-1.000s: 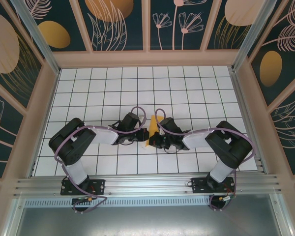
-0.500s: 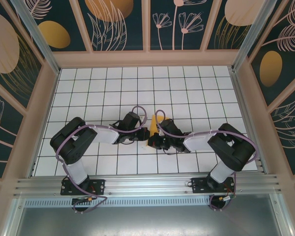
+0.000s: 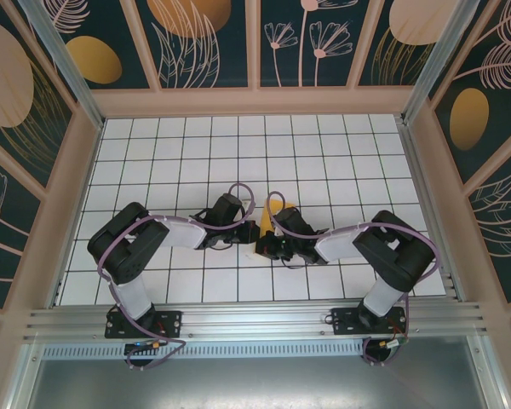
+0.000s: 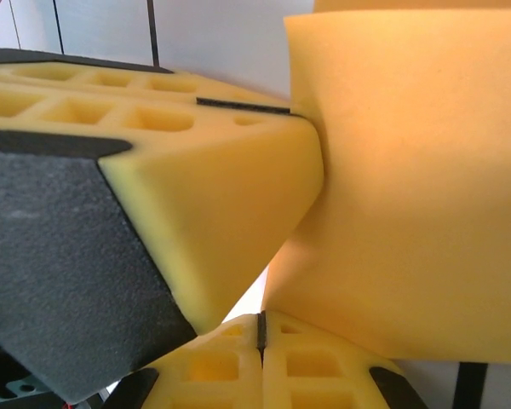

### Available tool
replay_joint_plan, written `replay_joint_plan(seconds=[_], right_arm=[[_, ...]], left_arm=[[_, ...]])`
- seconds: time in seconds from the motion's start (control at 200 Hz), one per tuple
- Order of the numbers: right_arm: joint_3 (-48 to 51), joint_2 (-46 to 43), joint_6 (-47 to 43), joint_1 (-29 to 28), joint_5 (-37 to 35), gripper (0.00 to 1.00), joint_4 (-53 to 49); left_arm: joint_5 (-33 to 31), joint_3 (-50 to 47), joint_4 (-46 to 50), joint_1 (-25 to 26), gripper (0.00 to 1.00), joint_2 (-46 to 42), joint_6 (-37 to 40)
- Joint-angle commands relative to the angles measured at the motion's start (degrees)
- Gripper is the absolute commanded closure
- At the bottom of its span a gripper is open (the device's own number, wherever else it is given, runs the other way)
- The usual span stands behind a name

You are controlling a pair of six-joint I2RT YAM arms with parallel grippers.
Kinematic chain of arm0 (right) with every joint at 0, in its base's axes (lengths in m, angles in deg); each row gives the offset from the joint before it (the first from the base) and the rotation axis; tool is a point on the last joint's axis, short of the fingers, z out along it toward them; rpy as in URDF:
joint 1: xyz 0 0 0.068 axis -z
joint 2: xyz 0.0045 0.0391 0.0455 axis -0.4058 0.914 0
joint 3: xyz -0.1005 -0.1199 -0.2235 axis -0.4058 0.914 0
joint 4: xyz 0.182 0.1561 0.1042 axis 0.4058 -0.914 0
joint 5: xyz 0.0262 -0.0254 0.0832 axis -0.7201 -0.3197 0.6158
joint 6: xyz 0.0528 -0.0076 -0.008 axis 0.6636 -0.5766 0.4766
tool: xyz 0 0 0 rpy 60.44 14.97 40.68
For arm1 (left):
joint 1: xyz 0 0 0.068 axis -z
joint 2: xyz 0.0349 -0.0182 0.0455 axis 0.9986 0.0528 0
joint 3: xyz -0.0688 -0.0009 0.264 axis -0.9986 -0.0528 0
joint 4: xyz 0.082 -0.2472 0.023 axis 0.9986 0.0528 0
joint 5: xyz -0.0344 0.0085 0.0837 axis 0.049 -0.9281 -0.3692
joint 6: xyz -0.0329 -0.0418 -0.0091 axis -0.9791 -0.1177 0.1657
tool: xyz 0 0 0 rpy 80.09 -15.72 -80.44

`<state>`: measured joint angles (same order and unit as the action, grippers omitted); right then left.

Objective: Fold a paper plane with a square sheet of paper (pick it up from the middle)
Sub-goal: Third fold the triangle at the center of the table.

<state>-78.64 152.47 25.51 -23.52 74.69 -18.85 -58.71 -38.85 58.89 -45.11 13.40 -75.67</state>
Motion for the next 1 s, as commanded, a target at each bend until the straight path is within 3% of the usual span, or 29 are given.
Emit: replay_joint_plan(seconds=[0.0, 0.19, 0.385, 0.781, 0.946, 0.996], right_arm=[[-0.64, -4.45, -1.19, -0.02, -3.04, 0.93, -2.58], [0.15, -11.44, -5.01, 7.31, -3.83, 0.93, -9.12], [-3.87, -7.73, -10.02, 13.44, -0.10, 0.93, -11.10], [-7.80, 1.54, -12.35, 14.16, 3.01, 0.94, -10.92], [-8.71, 4.38, -13.29, 14.17, -0.29, 0.94, -14.21], [-8.63, 4.90, -13.43, 14.16, -0.99, 0.94, -14.79]], left_arm=[[-2.38, -1.25, 5.54, 0.50, 1.00, 4.60, 0.38], [-2.15, -1.06, 5.89, 0.45, 1.00, 3.83, 0.82], [-1.68, -0.89, 5.98, 0.50, 1.00, 3.27, 0.80], [-2.10, 0.77, 7.77, 0.49, 1.00, 3.55, 1.24], [-2.54, 0.98, 8.44, 0.47, 0.98, 3.26, 1.31], [-2.97, 1.04, 8.66, 0.43, 0.93, 2.83, 1.19]])
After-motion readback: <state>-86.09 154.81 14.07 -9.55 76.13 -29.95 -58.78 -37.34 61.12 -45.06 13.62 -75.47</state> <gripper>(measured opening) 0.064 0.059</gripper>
